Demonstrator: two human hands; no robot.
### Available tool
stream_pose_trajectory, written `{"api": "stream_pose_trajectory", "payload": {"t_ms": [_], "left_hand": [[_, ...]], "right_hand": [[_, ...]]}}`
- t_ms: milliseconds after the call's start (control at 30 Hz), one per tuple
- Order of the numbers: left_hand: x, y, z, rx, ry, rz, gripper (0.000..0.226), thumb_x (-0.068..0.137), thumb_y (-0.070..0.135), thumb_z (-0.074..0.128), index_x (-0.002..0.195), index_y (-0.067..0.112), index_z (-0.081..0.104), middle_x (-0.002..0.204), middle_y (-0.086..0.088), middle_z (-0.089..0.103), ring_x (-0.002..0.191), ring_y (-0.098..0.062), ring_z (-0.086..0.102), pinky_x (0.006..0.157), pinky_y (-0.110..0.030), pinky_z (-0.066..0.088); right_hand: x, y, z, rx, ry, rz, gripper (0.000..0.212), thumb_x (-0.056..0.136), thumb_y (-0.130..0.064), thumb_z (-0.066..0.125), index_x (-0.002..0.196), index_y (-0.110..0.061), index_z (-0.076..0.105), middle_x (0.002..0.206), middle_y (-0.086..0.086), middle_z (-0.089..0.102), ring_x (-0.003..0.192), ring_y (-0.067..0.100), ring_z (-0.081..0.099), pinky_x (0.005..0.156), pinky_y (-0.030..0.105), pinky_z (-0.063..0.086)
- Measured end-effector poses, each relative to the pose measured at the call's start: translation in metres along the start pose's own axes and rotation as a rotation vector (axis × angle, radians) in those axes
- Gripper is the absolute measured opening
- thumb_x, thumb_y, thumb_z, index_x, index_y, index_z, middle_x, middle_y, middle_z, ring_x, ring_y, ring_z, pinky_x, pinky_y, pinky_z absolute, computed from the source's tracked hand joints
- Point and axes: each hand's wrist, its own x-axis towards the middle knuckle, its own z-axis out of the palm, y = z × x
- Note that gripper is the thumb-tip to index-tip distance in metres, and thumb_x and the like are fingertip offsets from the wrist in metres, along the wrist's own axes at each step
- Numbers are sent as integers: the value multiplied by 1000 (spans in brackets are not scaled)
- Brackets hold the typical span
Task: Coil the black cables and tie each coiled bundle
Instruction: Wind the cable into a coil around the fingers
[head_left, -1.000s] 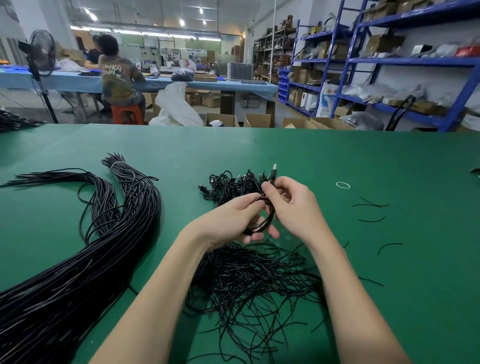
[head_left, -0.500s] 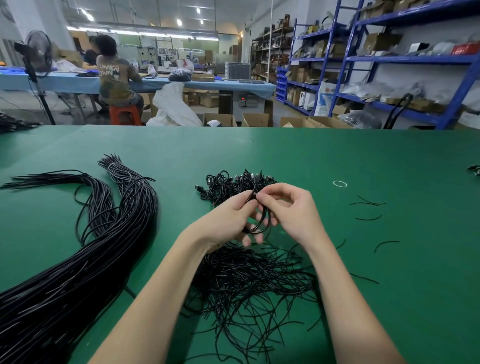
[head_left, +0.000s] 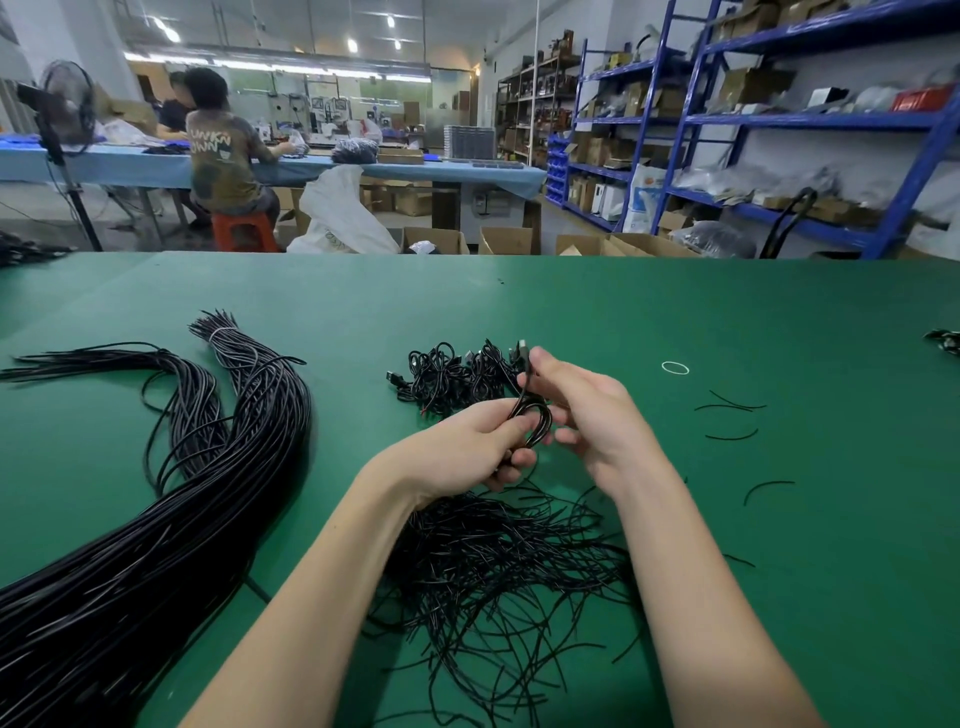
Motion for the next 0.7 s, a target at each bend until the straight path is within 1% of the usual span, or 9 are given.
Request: {"api": "stream_pose_trajectory", "payload": {"t_ms": [67,133,200,267,400,533,600,633,700], "left_hand": [[-1,1,0,9,-22,2,20,111,22,31,103,15,47,71,5,38,63,-10,36,58,-24,27],[-1,0,-1,-2,-31,-3,20,111,17,29,104,12,47,72,4,38,64,-10,35,57,-23,28],[-2,-2,-2,-51,-30,-8,18,110,15,30,106,11,48,73,4,40,63,-9,37,58,-23,29],[-3,-3,-5,-102,-39,-12,17,109,15,34,105,11,50,73,4,44,62,-9,42,60,-23,33],[-4,-2,-10,-157,-74,-39,18,108,20,41,110,7,55,77,1,53,70,-17,52,69,-28,44],[-5,-3,-13,-107,-67,-73,25,108,24,43,111,4,58,82,-3,60,80,-22,62,80,-31,52],[-4,-4,-13,-147,-64,-81,25,107,25,43,109,5,57,80,-3,59,80,-23,63,85,-37,54],[-4,-5,-13,-197,-72,-89,23,107,25,42,107,6,55,78,-2,57,77,-22,63,87,-41,55],[-4,-4,-12,-290,-89,-101,18,108,24,41,104,10,52,74,1,50,70,-19,59,80,-44,58]], "right_hand": [[1,0,-3,90,-32,-27,15,92,-24,75,103,-15,74,88,-4,77,49,3,41,41,17,37],[1,0,-6,116,-57,-53,25,90,-16,76,114,-11,70,83,-3,76,53,6,44,43,21,39],[0,1,-7,101,-78,-70,26,88,-14,78,112,-13,69,81,-2,75,61,9,48,45,22,42],[-1,3,-6,118,-88,-85,23,87,-11,78,105,-16,66,78,-2,72,61,9,49,44,21,42],[-2,3,-6,97,-117,-150,23,89,-10,77,105,-20,62,80,-1,70,60,10,52,46,23,43],[-5,4,-6,-27,-191,-169,24,90,-11,75,104,-21,59,74,-7,70,59,14,54,54,27,45],[-6,5,-5,-36,-203,-186,22,91,-11,75,104,-20,59,75,-6,71,62,19,55,58,30,45],[-6,4,-6,-54,-200,-191,21,91,-13,75,104,-20,60,77,-5,71,64,19,56,59,29,45],[-6,3,-7,-150,-192,-186,16,92,-19,75,104,-19,64,81,-6,73,67,15,56,56,20,45]]}}
